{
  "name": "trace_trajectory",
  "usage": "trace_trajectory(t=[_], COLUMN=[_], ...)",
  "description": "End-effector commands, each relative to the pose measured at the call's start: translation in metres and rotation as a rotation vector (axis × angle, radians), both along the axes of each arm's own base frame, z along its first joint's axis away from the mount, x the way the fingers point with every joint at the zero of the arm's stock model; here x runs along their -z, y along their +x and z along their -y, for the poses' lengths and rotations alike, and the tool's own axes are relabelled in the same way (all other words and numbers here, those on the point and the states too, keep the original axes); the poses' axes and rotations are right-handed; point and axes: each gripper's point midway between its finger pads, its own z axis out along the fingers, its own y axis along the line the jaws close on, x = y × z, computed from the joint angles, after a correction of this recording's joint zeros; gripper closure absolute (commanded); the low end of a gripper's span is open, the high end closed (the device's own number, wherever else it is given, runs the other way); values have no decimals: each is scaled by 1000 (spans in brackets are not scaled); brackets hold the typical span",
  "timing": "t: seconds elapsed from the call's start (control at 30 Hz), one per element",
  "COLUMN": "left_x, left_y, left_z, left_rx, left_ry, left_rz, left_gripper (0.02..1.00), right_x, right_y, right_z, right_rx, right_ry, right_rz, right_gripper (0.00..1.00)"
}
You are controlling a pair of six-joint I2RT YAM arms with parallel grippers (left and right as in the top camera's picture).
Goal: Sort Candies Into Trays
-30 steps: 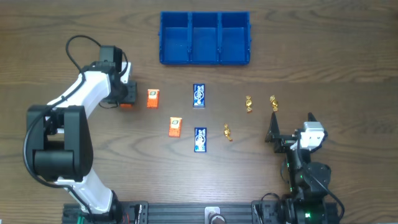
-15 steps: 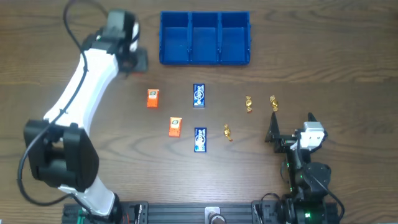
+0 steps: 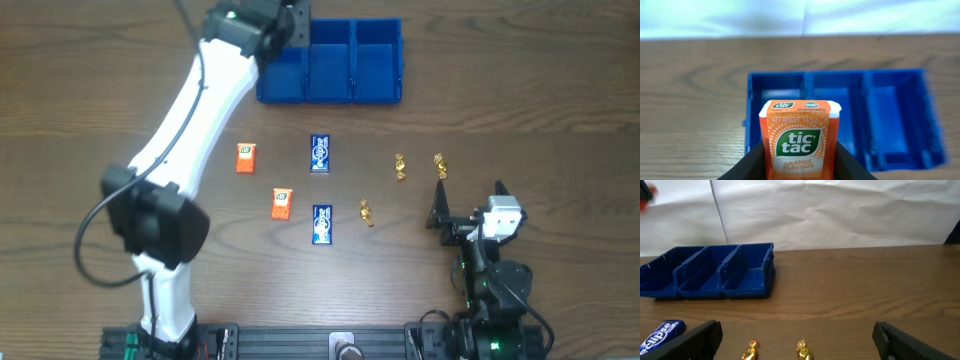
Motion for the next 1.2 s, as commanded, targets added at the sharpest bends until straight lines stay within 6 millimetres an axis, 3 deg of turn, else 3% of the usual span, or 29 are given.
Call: trace_trajectory(t=[0.03, 0.17, 0.4, 0.53, 0.7, 0.83, 1.0, 1.1, 1.2], left_x=[44, 66, 70, 70, 68, 62, 24, 8, 11], left_y=[17, 22, 26, 27, 29, 26, 1, -36, -84], left_z=[-8, -17, -24, -24, -24, -25, -24, -37, -51], left_rx=[-62, -91, -96, -93, -85, -81, -64, -56, -46], left_ry=[-4, 0, -8, -4, -2, -4, -33, -56, -43], left_rz=[-69, -103, -115, -109, -97, -96, -23, 9, -18], left_gripper=[768, 761, 741, 636, 369, 312, 253, 165, 117], right_x=[1, 1, 1, 1, 1, 1, 1, 1, 1], right_y=[0, 0, 0, 0, 0, 0, 0, 0, 0], right_z=[3, 3, 3, 3, 3, 3, 3, 3, 3], right_rx=[15, 15, 14, 14, 14, 15, 14, 14, 15], right_ry=[-13, -13, -13, -13, -13, -13, -13, -13, -13], right_rz=[-2, -2, -2, -2, -2, -2, -2, -1, -1], right_gripper=[3, 3, 3, 3, 3, 3, 3, 3, 3])
